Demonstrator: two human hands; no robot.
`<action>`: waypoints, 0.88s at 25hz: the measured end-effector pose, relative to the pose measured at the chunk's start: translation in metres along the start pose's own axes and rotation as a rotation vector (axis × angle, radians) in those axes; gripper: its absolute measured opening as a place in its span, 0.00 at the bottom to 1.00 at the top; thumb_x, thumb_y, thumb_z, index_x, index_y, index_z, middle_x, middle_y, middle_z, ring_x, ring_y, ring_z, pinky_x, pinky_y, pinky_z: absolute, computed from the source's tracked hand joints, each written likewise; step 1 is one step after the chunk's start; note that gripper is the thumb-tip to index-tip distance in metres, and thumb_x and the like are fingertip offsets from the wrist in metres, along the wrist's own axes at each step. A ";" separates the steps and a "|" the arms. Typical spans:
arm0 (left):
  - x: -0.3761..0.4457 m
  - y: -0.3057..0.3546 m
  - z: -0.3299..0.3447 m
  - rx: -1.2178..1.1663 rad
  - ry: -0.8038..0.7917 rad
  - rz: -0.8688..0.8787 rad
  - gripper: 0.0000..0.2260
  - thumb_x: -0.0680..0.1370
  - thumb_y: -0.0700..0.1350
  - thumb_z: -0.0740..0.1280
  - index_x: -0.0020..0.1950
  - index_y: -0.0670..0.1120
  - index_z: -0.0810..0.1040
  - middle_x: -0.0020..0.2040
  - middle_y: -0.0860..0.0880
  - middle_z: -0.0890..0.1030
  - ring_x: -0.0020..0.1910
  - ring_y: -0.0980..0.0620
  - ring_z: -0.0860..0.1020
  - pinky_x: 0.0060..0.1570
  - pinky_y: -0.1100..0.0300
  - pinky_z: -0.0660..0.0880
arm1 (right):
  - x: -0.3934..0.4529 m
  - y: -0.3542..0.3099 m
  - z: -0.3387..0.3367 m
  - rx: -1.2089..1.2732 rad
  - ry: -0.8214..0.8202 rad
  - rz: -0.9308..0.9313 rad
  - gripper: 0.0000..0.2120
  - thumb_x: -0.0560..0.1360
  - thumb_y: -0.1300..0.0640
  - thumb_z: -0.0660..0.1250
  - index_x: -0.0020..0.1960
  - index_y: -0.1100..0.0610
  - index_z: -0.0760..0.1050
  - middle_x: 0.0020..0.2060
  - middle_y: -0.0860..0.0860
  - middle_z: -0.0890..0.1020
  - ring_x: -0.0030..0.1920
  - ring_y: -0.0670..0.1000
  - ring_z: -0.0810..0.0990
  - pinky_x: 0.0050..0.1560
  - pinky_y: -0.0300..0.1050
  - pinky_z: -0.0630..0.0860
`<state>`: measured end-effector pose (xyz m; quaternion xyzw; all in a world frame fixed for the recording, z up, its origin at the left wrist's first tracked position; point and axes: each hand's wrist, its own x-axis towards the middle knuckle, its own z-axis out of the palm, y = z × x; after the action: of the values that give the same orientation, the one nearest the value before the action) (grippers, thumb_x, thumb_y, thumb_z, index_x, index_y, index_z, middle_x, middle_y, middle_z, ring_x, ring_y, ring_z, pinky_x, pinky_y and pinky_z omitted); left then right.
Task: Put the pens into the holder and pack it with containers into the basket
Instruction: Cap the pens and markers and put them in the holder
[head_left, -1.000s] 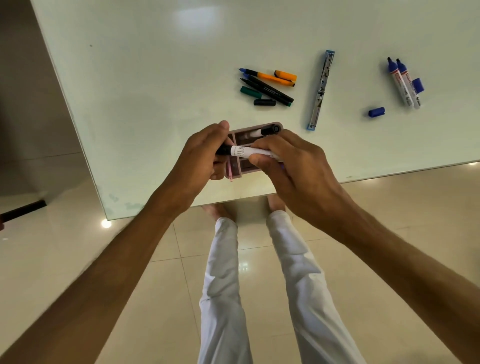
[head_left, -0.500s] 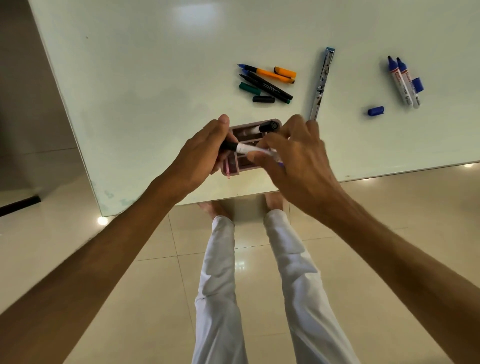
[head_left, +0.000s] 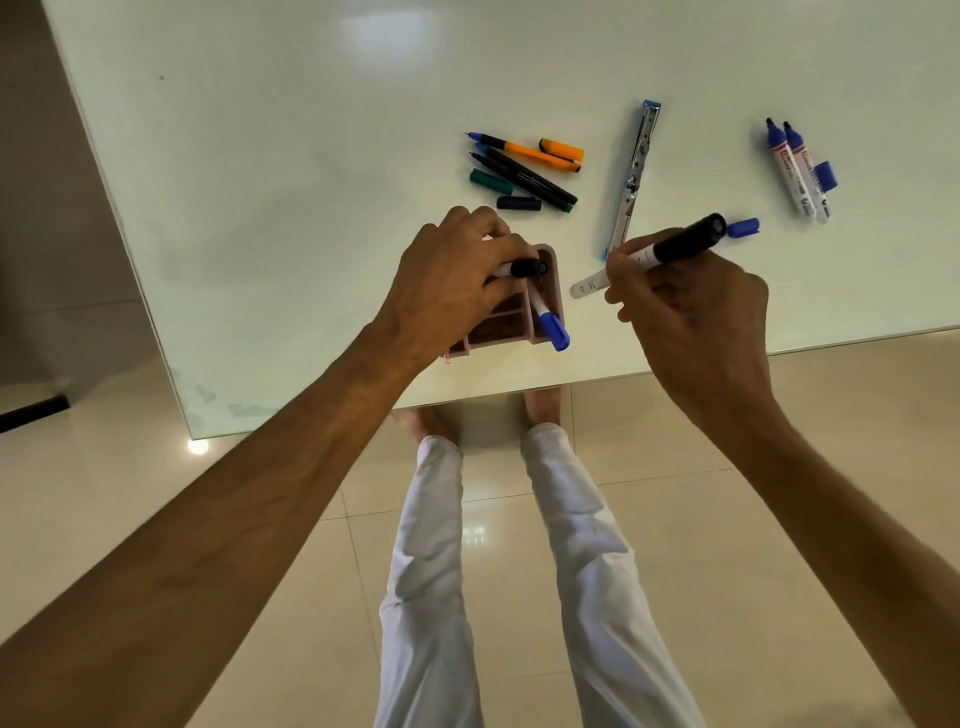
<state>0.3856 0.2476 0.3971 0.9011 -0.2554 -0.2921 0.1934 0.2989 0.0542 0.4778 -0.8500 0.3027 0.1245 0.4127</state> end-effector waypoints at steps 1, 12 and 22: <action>0.002 0.001 0.001 -0.007 0.002 -0.001 0.18 0.83 0.54 0.69 0.72 0.53 0.80 0.71 0.48 0.78 0.68 0.46 0.75 0.64 0.52 0.73 | -0.001 0.001 0.002 0.005 0.005 -0.001 0.16 0.82 0.47 0.67 0.59 0.59 0.83 0.46 0.52 0.87 0.46 0.50 0.87 0.56 0.53 0.84; -0.038 -0.030 -0.007 -0.243 0.163 -0.172 0.13 0.80 0.50 0.74 0.63 0.48 0.85 0.57 0.48 0.86 0.55 0.48 0.82 0.59 0.50 0.80 | 0.011 -0.023 0.038 -0.152 -0.084 -0.291 0.12 0.81 0.49 0.71 0.61 0.54 0.81 0.49 0.46 0.86 0.43 0.43 0.84 0.48 0.37 0.82; -0.037 -0.027 0.000 -0.283 0.240 -0.208 0.12 0.81 0.48 0.74 0.64 0.48 0.85 0.57 0.48 0.86 0.55 0.49 0.83 0.61 0.54 0.79 | 0.025 -0.021 0.078 -0.368 -0.172 -0.367 0.12 0.83 0.51 0.65 0.63 0.54 0.80 0.54 0.51 0.87 0.51 0.53 0.85 0.52 0.51 0.84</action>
<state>0.3685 0.2902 0.3996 0.9149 -0.0926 -0.2339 0.3157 0.3342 0.1142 0.4307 -0.9377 0.0796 0.1721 0.2911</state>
